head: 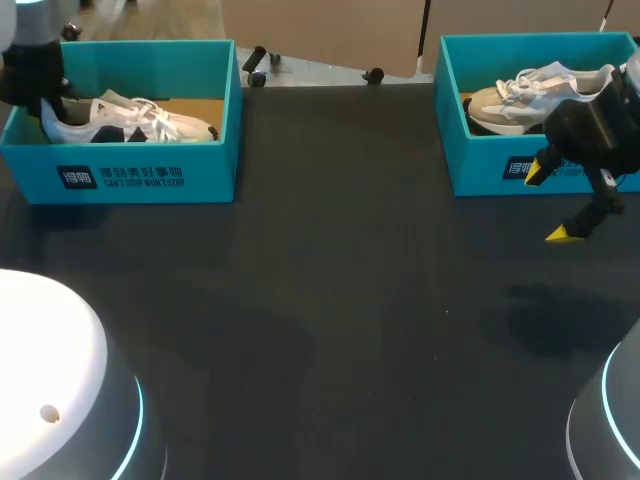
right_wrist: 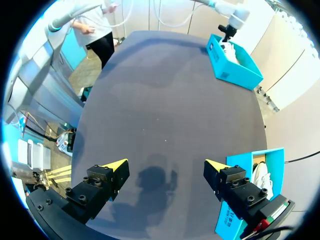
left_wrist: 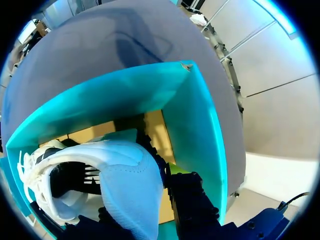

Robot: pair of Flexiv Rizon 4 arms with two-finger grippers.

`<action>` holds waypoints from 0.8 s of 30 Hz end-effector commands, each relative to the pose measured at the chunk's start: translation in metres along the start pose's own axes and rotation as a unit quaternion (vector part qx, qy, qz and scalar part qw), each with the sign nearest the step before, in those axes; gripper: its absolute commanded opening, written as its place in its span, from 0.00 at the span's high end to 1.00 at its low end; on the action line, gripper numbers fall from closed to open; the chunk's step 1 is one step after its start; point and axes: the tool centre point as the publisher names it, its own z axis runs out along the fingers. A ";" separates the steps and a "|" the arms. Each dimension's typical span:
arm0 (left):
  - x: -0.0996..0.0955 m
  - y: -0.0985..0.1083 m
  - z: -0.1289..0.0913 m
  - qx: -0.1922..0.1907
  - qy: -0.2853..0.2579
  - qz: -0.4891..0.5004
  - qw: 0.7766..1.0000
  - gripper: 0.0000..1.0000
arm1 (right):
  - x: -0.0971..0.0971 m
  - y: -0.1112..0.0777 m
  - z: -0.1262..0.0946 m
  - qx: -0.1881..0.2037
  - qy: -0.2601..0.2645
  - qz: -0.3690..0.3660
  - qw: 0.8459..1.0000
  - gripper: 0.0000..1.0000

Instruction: Take the shoe out of the shoebox, open the shoe tongue, remove and reinsert the insole, then place the shoe into the shoebox

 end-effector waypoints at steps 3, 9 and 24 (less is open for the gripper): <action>-0.004 -0.011 0.005 -0.003 0.002 0.001 1.000 1.00 | -0.001 0.000 0.001 0.001 0.000 0.000 1.000 0.00; -0.009 -0.012 0.018 0.002 0.001 0.003 1.000 1.00 | -0.001 0.000 0.001 0.001 0.000 0.000 1.000 0.00; -0.009 -0.006 0.045 0.031 0.010 0.003 0.999 1.00 | -0.001 0.000 0.001 0.001 0.000 0.000 1.000 0.00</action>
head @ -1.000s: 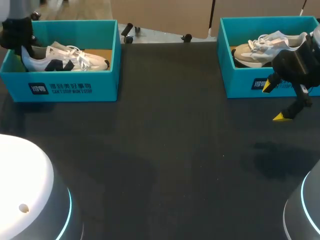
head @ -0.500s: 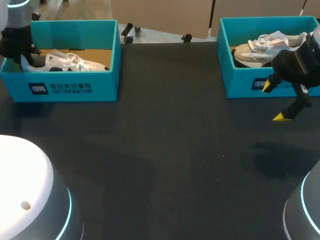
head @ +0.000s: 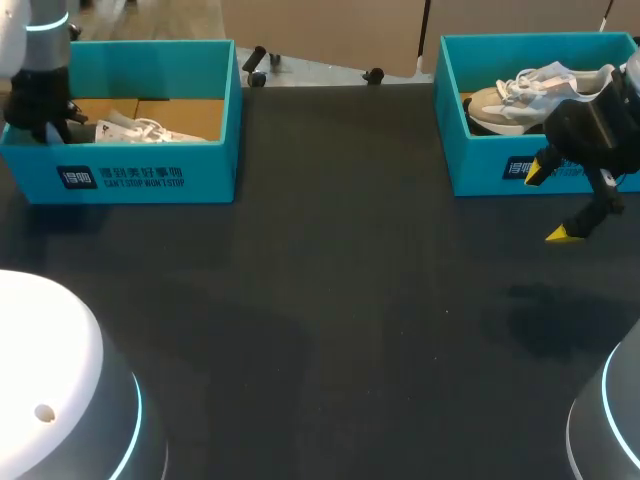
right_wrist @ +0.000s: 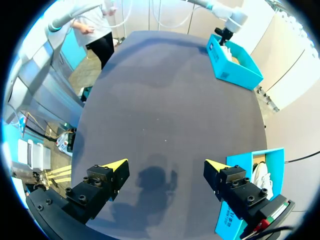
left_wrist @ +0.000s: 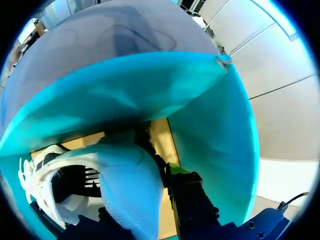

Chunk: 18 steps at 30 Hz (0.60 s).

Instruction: Take the shoe out of the shoebox, open the shoe tongue, remove and reinsert the insole, then place the shoe into the shoebox

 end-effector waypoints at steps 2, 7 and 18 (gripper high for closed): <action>0.001 0.009 0.010 0.013 0.000 0.003 1.000 1.00 | -0.001 0.000 0.001 0.001 0.000 0.000 1.000 0.00; -0.001 0.011 0.015 0.020 0.007 0.007 1.000 1.00 | -0.001 0.000 0.001 0.001 0.000 0.000 1.000 0.00; -0.002 0.010 0.009 0.028 -0.007 0.017 0.999 0.57 | -0.001 0.000 0.001 0.001 0.000 0.000 1.000 0.00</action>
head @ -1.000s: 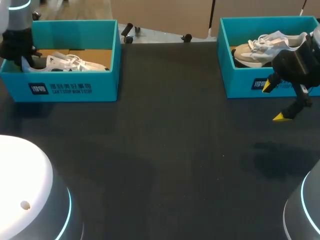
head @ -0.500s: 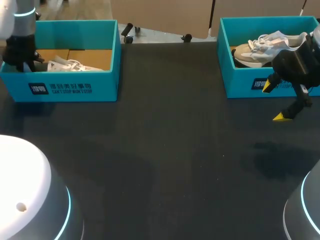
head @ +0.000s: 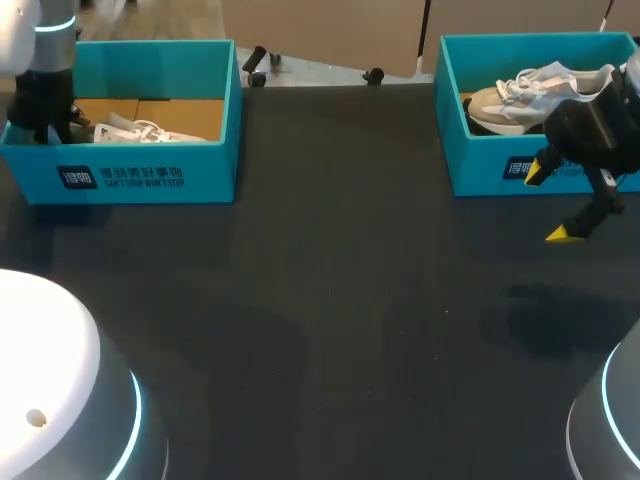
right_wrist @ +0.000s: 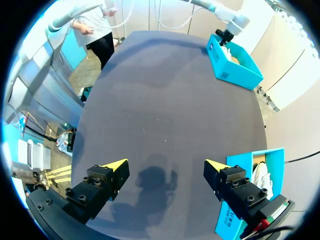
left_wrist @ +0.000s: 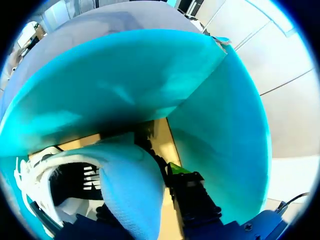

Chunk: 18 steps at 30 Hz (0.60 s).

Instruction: Take the shoe out of the shoebox, open the shoe tongue, remove and reinsert the insole, then place the shoe into the shoebox

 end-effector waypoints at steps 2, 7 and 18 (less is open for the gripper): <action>0.000 0.006 -0.004 0.002 -0.003 0.006 1.000 0.44 | -0.001 0.000 0.001 0.001 0.000 0.000 1.000 0.00; 0.000 0.004 -0.010 -0.002 -0.004 0.015 1.000 0.02 | -0.001 0.000 0.001 0.001 0.000 0.000 1.000 0.00; -0.006 0.003 -0.037 -0.026 -0.016 0.023 0.999 0.00 | -0.001 0.000 0.001 0.001 0.000 0.000 1.000 0.00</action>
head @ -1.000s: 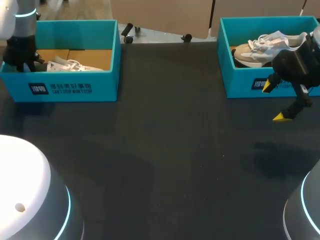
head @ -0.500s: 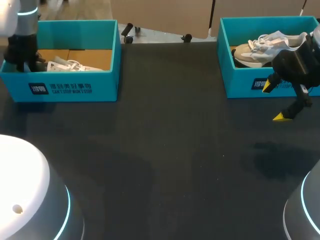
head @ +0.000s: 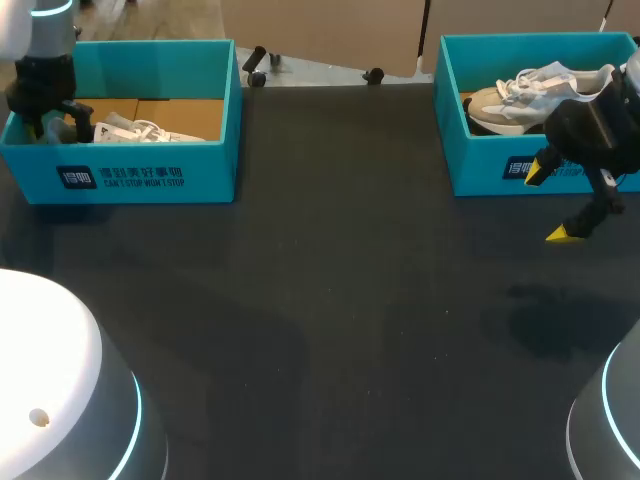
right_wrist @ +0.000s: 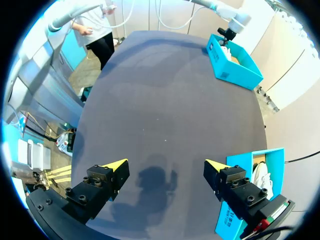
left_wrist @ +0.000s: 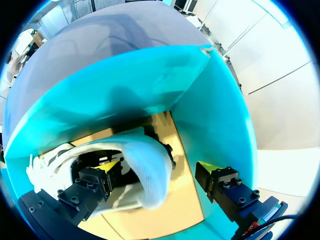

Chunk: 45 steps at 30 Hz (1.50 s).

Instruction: Take the shoe out of the shoebox, open the shoe tongue, remove and reinsert the insole, then place the shoe into the shoebox

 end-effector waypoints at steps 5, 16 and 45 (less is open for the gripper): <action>0.001 -0.003 -0.026 -0.015 -0.011 -0.007 1.000 0.00 | -0.001 0.000 0.001 0.001 0.000 0.000 1.000 0.00; 0.001 0.006 -0.074 -0.040 -0.028 -0.017 0.999 0.00 | -0.001 0.000 0.001 0.001 0.000 0.000 1.000 0.00; -0.006 0.028 -0.181 -0.074 -0.046 -0.138 0.987 0.00 | -0.153 -0.105 -0.027 0.036 -0.031 0.191 0.980 0.00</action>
